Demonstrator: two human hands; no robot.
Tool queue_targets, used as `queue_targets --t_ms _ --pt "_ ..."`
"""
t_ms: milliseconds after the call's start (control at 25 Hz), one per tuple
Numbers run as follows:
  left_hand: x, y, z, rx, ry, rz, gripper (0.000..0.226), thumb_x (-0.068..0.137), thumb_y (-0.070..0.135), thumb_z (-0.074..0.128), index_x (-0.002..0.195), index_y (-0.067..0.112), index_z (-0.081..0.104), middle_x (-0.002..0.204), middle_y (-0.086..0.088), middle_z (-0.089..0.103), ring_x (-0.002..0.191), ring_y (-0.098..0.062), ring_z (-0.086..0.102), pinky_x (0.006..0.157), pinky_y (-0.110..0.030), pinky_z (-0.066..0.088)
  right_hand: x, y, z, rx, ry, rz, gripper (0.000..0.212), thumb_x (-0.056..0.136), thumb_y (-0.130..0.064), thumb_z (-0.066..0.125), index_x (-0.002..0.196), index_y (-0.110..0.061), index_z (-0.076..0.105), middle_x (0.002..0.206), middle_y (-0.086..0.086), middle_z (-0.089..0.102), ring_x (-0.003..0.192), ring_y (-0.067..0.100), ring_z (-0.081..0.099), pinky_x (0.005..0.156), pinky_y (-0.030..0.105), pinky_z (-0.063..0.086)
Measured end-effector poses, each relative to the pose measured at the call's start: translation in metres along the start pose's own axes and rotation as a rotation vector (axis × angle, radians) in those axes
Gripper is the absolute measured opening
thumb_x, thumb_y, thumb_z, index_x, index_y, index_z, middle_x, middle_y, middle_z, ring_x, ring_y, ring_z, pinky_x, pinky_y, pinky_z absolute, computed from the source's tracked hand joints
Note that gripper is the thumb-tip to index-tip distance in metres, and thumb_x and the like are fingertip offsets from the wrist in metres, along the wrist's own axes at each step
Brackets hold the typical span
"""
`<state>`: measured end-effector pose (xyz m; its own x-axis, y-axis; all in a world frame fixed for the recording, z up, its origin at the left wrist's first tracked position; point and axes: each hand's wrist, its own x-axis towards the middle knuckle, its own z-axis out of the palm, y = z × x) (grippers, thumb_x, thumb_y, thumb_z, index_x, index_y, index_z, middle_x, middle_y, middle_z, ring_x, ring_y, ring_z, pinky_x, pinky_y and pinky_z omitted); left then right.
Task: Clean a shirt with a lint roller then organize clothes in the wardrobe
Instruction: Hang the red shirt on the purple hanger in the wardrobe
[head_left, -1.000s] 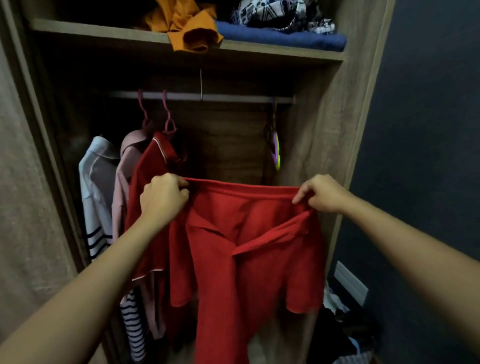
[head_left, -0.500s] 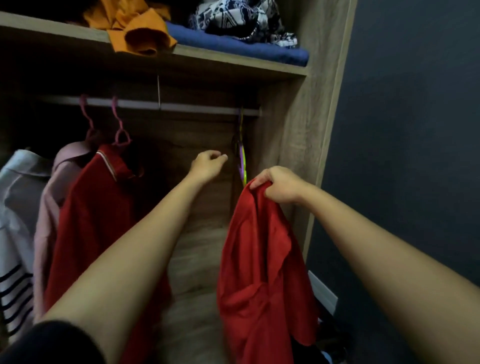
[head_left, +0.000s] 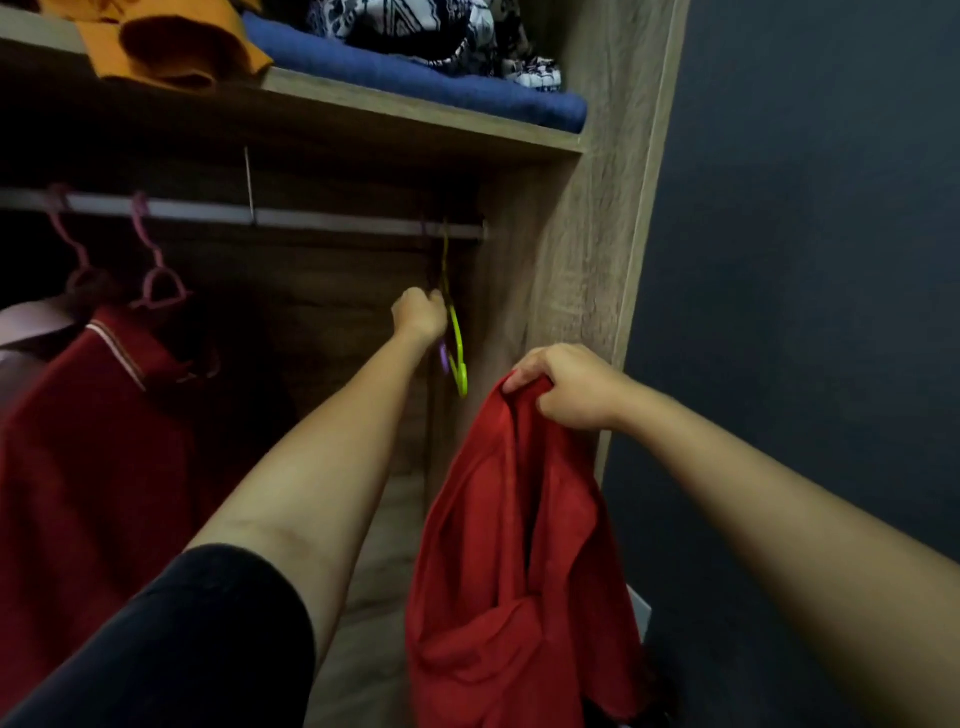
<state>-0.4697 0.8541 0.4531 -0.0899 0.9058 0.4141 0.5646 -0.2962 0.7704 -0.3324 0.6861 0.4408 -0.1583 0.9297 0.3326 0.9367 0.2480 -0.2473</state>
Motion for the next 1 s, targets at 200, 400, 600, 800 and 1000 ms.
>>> queue_targets --t_ms 200,400,600,800,1000 --pt "-0.011 -0.011 -0.028 0.022 0.046 0.063 0.038 0.096 0.019 0.039 0.110 -0.006 0.063 0.116 -0.027 0.062 0.116 -0.038 0.054 0.094 -0.035 0.040 0.003 -0.006 0.008 0.015 0.006 0.000 0.052 0.068 0.001 0.047 0.107 -0.026 0.069 0.120 0.002 0.062 0.111 0.020 0.057 0.098 0.035 0.046" --pt "-0.070 -0.043 -0.092 0.105 0.145 0.060 0.039 0.093 0.016 0.041 0.130 0.003 0.044 0.123 -0.028 0.056 0.115 -0.042 0.052 0.095 -0.038 0.040 0.005 -0.027 0.019 -0.033 0.038 -0.084 0.051 0.069 0.004 0.049 0.112 -0.017 0.067 0.123 0.004 0.061 0.117 0.021 0.055 0.101 0.033 0.043" --pt "-0.149 -0.103 -0.186 0.254 0.274 0.179 0.031 0.094 0.020 0.042 0.122 0.010 0.051 0.102 -0.026 0.065 0.099 -0.044 0.059 0.083 -0.040 0.042 0.014 -0.053 0.039 -0.131 -0.015 -0.116 0.049 0.074 0.005 0.050 0.121 -0.007 0.059 0.130 0.013 0.052 0.124 0.028 0.048 0.108 0.031 0.035" --pt "-0.206 -0.144 -0.261 0.281 0.333 0.445 0.026 0.092 0.017 0.059 0.114 0.006 0.067 0.101 -0.013 0.072 0.087 0.001 0.062 0.078 -0.017 0.039 0.023 -0.074 0.037 -0.075 0.000 -0.049 0.049 0.074 0.002 0.055 0.123 -0.001 0.055 0.132 0.017 0.046 0.125 0.030 0.045 0.108 0.029 0.033" --pt "-0.230 -0.174 -0.306 0.287 0.280 0.560 0.048 0.084 0.041 0.054 0.106 0.001 0.070 0.095 -0.015 0.072 0.079 0.027 0.051 0.067 0.001 0.038 0.018 -0.080 0.016 -0.010 0.056 -0.047 0.054 0.074 0.002 0.057 0.128 0.001 0.052 0.136 0.016 0.044 0.129 0.026 0.041 0.107 0.020 0.025"
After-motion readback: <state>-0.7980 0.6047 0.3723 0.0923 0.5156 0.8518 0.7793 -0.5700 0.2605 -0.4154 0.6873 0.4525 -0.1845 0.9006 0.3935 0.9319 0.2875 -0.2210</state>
